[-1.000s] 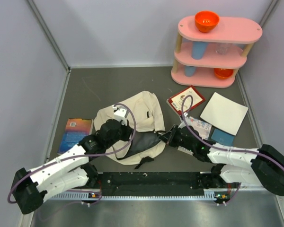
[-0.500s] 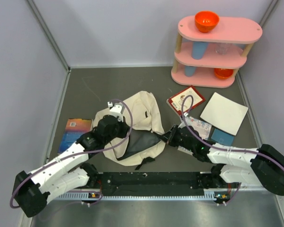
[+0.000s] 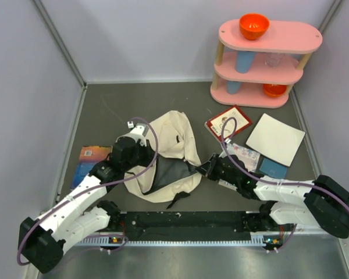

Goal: Pack the student bag
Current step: Unzip the student bag at the center of the board.

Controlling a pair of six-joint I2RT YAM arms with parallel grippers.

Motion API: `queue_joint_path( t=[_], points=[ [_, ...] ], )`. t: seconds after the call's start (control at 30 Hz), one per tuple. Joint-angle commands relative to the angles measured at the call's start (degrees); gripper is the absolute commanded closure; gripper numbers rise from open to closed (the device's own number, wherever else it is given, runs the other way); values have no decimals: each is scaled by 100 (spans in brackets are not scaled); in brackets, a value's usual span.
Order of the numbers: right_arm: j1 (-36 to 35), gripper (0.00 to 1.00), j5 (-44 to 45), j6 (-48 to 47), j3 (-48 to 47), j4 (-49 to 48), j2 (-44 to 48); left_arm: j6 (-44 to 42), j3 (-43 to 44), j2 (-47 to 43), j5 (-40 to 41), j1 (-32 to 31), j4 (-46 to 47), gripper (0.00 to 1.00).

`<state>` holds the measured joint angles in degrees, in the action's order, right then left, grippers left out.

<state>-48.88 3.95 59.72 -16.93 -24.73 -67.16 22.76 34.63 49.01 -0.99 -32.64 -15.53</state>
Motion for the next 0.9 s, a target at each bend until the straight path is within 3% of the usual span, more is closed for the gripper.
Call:
queue_joint_path(
  t=[0.0, 0.07, 0.2, 0.33, 0.47, 0.63, 0.77, 0.87],
  points=[
    [239, 86, -75, -776, 314, 602, 114, -211, -114, 63, -952, 242, 1077, 100],
    [221, 64, -253, -892, 103, 897, 272, -289, -184, 485, -1157, -134, 1244, 100],
    [221, 57, 132, -989, -188, 1959, 808, -325, -194, 1240, -806, -936, 1280, 100],
    [230, 40, 615, -1085, -258, 2638, 1633, -63, -456, 1769, -814, -1314, 1509, 100],
    [239, 38, 985, -1191, -311, 2895, 1951, 61, -694, 1989, -797, -1429, 1878, 100],
    [344, 38, 688, -1638, -741, 2799, 1523, 96, -642, 2235, -876, -1490, 1948, 100],
    [371, 38, -127, -2287, -1294, 2642, 959, 176, -528, 2270, -885, -1561, 2080, 78],
    [371, 38, -297, -2412, -1409, 2579, 844, 228, -422, 2253, -841, -1675, 2115, 71]
  ],
)
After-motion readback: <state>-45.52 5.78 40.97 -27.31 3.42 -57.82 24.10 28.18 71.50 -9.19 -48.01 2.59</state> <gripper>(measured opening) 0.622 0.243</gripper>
